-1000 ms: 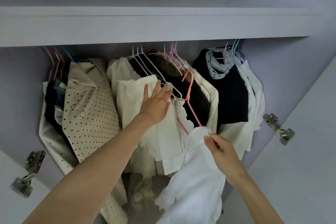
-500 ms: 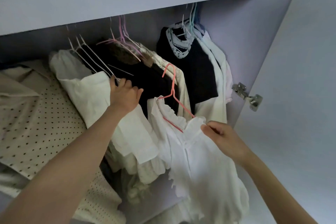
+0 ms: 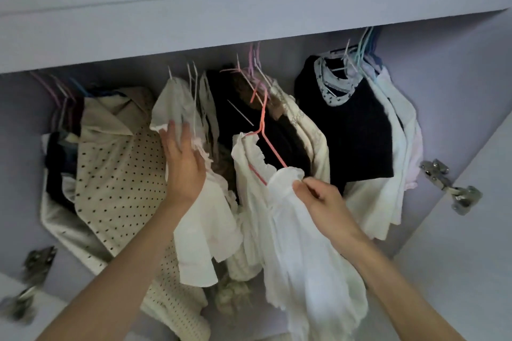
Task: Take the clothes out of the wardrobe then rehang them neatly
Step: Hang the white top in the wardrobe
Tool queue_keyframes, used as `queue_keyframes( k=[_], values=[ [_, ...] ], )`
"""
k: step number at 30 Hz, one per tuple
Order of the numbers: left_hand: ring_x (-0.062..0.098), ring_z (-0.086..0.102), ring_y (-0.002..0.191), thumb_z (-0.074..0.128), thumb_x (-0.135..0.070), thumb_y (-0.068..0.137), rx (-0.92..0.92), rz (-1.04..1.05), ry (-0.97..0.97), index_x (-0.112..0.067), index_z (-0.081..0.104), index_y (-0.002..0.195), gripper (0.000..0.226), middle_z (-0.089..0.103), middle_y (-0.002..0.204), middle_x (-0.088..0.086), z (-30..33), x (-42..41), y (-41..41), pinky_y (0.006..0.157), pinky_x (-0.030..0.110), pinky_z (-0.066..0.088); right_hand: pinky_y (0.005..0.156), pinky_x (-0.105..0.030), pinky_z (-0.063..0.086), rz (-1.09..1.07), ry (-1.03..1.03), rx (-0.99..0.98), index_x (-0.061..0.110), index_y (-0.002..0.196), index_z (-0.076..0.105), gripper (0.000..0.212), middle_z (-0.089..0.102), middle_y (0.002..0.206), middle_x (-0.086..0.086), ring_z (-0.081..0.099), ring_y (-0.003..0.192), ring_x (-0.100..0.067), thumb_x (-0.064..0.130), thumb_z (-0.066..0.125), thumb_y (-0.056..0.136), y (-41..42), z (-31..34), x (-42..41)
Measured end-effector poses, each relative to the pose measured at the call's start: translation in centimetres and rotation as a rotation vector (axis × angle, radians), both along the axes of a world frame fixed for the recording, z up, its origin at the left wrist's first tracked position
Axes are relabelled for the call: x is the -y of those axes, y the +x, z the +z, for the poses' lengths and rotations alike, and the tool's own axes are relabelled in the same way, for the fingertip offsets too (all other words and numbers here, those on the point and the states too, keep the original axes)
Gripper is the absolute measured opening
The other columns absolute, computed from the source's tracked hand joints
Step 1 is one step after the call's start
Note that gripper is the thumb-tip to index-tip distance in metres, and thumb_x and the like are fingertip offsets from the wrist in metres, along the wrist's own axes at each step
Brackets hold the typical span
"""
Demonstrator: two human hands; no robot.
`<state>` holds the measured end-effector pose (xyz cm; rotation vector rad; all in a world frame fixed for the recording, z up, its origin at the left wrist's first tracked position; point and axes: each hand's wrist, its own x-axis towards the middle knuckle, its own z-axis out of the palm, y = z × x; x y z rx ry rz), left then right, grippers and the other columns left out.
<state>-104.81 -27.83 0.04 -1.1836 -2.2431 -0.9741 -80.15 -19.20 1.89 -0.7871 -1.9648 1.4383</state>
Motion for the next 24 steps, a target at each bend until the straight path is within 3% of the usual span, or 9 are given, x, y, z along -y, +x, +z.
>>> queue_keyframes(
  k=[2,3,5,7,14,17,22,24],
  values=[
    [0.021,0.010,0.138,0.044,0.001,0.093,0.238,0.016,0.044,-0.002,0.009,0.147,0.064,0.000,0.152,0.025,1.1,0.4,0.5,0.109,0.018,0.013,0.041,-0.014,0.020,0.004,0.006,-0.054,0.016,0.058,0.028,0.042,0.025,0.042,0.012,0.023,0.041,-0.004,0.020,0.047,0.096,-2.7,0.9,0.4],
    [0.018,0.019,0.134,0.044,-0.003,0.095,0.331,0.037,0.024,-0.003,0.003,0.147,0.066,0.005,0.152,0.024,1.5,0.5,0.6,0.104,0.015,0.018,0.042,-0.015,0.020,-0.003,0.007,-0.080,0.017,0.059,0.028,0.042,0.026,0.042,0.012,0.023,0.041,-0.004,0.020,0.047,0.096,-4.0,1.3,0.5],
    [0.033,0.046,0.120,0.041,-0.012,0.097,0.445,0.095,-0.071,-0.007,0.004,0.148,0.063,0.037,0.140,0.027,1.9,0.4,0.6,0.096,0.032,0.037,0.043,-0.017,0.021,-0.029,0.003,-0.125,0.017,0.059,0.029,0.042,0.026,0.044,0.012,0.023,0.042,-0.003,0.022,0.046,0.096,-6.7,2.2,0.3],
    [0.040,0.057,0.101,0.038,-0.015,0.099,0.450,0.137,-0.154,-0.008,0.014,0.147,0.054,0.055,0.118,0.028,2.4,0.5,0.7,0.083,0.042,0.045,0.044,-0.020,0.023,-0.053,0.028,-0.153,0.017,0.059,0.029,0.041,0.026,0.049,0.011,0.024,0.045,-0.004,0.023,0.045,0.097,-9.3,3.3,-0.2],
    [0.037,0.060,0.092,0.038,-0.014,0.099,0.355,0.124,-0.228,-0.008,0.021,0.144,0.049,0.060,0.107,0.025,2.6,1.1,0.0,0.071,0.035,0.042,0.045,-0.018,0.025,-0.064,0.173,-0.229,0.016,0.058,0.028,0.041,0.028,0.050,0.008,0.031,0.042,-0.004,0.018,0.043,0.097,-14.0,4.1,0.4],
    [0.037,0.061,0.088,0.040,-0.015,0.098,0.354,0.092,-0.203,-0.010,0.024,0.143,0.048,0.063,0.101,0.023,2.4,1.3,-0.5,0.072,0.039,0.048,0.047,-0.019,0.025,-0.076,0.212,-0.246,0.018,0.057,0.029,0.042,0.029,0.049,0.009,0.033,0.043,-0.004,0.017,0.043,0.097,-15.1,3.1,0.6],
    [0.032,0.062,0.084,0.046,-0.017,0.095,0.424,0.015,-0.107,-0.013,0.031,0.142,0.050,0.064,0.098,0.017,1.9,1.7,-1.0,0.070,0.034,0.048,0.058,-0.026,0.029,-0.062,0.253,-0.129,0.016,0.062,0.032,0.036,0.037,0.055,0.005,0.037,0.052,-0.007,0.017,0.039,0.098,-18.2,3.6,-1.5],
    [0.028,0.062,0.080,0.049,-0.018,0.094,0.464,-0.026,-0.074,-0.013,0.034,0.142,0.050,0.063,0.094,0.013,1.9,1.6,-1.1,0.069,0.036,0.049,0.063,-0.024,0.029,-0.043,0.263,-0.029,0.009,0.078,0.046,0.025,0.052,0.067,-0.004,0.050,0.067,-0.022,0.018,0.036,0.099,-19.3,3.8,-2.0]
  ],
)
